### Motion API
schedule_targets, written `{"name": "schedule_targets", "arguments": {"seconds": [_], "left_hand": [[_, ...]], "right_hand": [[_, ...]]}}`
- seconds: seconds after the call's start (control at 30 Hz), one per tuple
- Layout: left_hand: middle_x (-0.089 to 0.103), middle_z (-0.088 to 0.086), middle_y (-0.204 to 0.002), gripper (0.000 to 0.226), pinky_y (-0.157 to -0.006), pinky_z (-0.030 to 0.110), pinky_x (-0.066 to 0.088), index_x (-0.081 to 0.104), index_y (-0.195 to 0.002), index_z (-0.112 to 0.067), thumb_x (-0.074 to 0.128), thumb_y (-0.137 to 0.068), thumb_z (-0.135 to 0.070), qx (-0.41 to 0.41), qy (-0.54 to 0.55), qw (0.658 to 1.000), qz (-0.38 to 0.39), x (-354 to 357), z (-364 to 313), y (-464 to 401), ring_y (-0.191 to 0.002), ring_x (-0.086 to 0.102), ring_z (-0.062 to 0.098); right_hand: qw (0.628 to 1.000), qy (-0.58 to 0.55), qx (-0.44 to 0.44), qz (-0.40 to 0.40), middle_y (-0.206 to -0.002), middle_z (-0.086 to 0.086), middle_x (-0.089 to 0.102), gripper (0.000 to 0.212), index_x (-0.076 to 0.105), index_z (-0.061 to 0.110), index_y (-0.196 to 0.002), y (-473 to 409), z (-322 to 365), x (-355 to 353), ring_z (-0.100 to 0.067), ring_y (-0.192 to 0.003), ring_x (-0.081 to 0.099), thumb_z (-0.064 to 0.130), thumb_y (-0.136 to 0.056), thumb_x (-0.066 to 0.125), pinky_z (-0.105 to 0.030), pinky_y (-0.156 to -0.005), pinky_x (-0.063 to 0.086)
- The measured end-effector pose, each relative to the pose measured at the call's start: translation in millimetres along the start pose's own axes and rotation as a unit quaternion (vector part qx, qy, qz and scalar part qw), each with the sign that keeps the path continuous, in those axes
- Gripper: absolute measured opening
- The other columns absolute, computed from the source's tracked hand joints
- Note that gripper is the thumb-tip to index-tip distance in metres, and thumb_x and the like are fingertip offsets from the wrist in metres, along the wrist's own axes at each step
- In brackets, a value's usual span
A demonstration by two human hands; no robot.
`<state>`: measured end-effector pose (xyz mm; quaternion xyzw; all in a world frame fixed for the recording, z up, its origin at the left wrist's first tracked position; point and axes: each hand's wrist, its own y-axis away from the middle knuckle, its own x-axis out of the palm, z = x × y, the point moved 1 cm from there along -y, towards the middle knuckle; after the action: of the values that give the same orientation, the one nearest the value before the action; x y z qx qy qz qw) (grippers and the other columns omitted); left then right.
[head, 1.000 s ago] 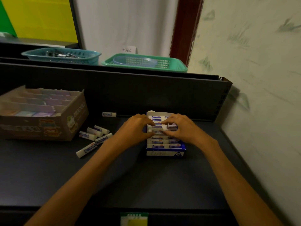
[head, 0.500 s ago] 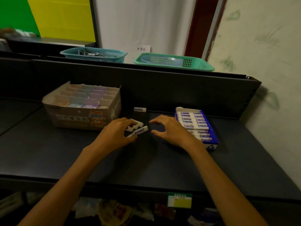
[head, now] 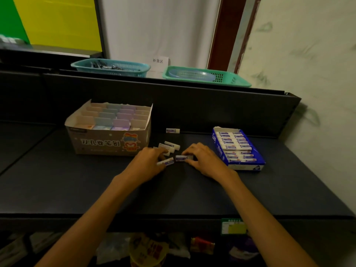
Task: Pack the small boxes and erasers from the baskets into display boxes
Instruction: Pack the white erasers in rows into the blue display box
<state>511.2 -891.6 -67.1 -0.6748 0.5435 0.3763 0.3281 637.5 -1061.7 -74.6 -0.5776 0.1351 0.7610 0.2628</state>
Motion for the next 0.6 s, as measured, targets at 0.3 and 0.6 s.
{"name": "schedule_targets", "arguments": {"seconds": [0.3,0.6], "left_hand": [[0.053,-0.005,-0.119,0.042,-0.088,0.022,0.047,0.056,-0.123,-0.025,0.066,-0.084,-0.014,0.061,0.037,0.995,-0.064,-1.3,-3.5,-3.7,-0.103,0.055,0.007],[0.054,-0.006,-0.109,0.031,-0.073,0.011,0.044,0.062,-0.104,-0.019,0.073,-0.077,-0.012,0.097,0.076,0.986,-0.114,-4.8,-22.7,-12.8,-0.091,0.055,0.003]], "right_hand": [[0.995,-0.089,0.015,-0.042,-0.112,0.009,0.049,0.027,0.054,0.030,-0.114,9.3,-10.7,-17.9,0.000,-0.097,0.049,0.024,-0.089,0.062,-0.018,-0.083,0.044],[0.981,-0.173,0.010,-0.083,-0.113,0.012,0.052,0.037,0.056,0.024,-0.120,22.2,-28.7,-34.8,0.004,-0.098,0.049,0.019,-0.086,0.068,-0.007,-0.077,0.042]]}}
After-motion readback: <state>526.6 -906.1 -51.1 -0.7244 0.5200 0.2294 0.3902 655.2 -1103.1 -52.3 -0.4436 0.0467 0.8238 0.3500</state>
